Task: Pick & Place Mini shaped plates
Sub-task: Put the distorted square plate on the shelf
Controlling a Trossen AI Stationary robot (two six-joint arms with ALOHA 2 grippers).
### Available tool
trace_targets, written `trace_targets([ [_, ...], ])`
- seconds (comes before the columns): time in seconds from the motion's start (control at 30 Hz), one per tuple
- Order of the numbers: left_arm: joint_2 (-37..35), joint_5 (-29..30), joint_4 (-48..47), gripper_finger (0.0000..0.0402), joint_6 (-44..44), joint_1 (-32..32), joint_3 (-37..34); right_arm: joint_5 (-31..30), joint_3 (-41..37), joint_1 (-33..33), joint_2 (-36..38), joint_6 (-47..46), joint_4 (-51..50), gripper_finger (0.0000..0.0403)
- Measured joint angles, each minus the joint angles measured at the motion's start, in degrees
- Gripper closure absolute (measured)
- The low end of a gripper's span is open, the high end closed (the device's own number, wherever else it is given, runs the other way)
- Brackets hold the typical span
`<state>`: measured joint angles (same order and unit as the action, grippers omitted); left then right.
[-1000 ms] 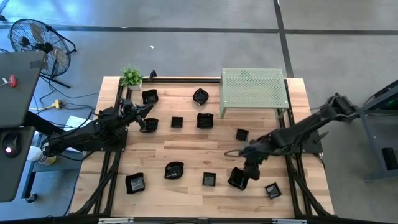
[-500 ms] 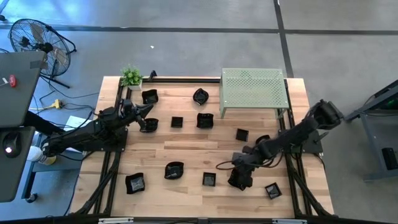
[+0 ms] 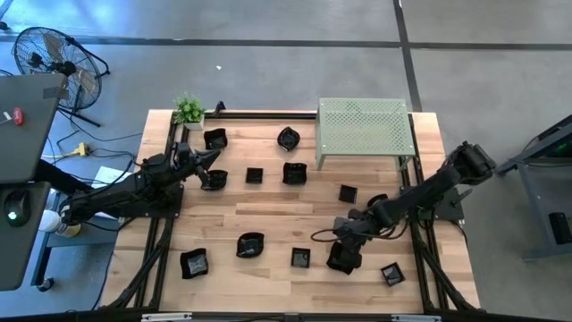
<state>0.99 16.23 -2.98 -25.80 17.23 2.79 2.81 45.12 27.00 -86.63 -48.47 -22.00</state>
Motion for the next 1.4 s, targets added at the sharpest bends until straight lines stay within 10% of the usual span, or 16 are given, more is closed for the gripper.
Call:
trace_targets([
  [0.4,0.0,0.0,0.0,0.0401,0.0,0.0,0.0,0.8,0.0,-6.0,13.7,-3.1,-2.6,0.0399],
  [0.73,0.0,0.0,0.0,0.0401,0.0,0.0,0.0,6.1,8.3,-29.8,25.6,2.2,-7.1,0.0398],
  [1.4,0.0,2.4,1.6,0.0401,-0.1,0.0,-0.2,23.3,48.4,-83.3,-6.9,49.4,-34.1,0.0400],
])
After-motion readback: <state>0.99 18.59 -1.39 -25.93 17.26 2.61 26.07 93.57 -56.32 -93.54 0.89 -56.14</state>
